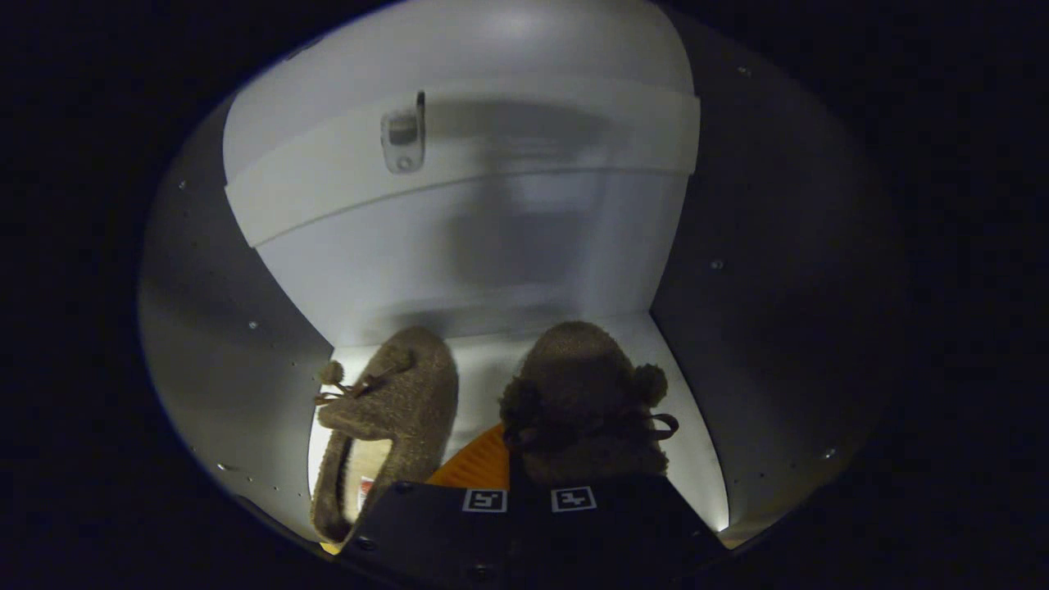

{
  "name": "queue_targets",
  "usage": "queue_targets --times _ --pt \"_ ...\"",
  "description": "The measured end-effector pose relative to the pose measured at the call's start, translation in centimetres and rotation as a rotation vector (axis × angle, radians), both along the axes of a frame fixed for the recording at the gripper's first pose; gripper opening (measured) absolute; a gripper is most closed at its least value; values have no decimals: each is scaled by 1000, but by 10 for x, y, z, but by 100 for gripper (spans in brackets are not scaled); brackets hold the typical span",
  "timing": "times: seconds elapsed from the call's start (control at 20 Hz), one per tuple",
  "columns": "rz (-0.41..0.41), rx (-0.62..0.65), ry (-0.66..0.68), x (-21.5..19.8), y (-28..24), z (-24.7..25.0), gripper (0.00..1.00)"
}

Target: Open the shoe cabinet door, grab the shoes and put them into the shoe cabinet, then close the shoe cabinet door.

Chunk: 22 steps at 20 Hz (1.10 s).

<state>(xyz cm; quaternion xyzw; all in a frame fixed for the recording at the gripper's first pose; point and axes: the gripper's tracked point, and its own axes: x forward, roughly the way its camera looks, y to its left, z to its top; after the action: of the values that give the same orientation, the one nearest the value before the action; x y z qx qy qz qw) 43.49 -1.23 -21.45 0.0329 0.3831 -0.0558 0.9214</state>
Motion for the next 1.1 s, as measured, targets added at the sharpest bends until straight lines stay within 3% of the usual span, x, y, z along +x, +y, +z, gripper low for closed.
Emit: queue_targets --times 0.2,0.3,0.5,0.9,1.1 --pt "4 -20 10 3 0 -6 7" --pt "10 4 25 -1 5 -6 13" --pt "21 27 10 -14 6 1 33" --pt "45 24 -144 -67 28 55 99" --pt "86 -5 -254 -113 47 100 99"
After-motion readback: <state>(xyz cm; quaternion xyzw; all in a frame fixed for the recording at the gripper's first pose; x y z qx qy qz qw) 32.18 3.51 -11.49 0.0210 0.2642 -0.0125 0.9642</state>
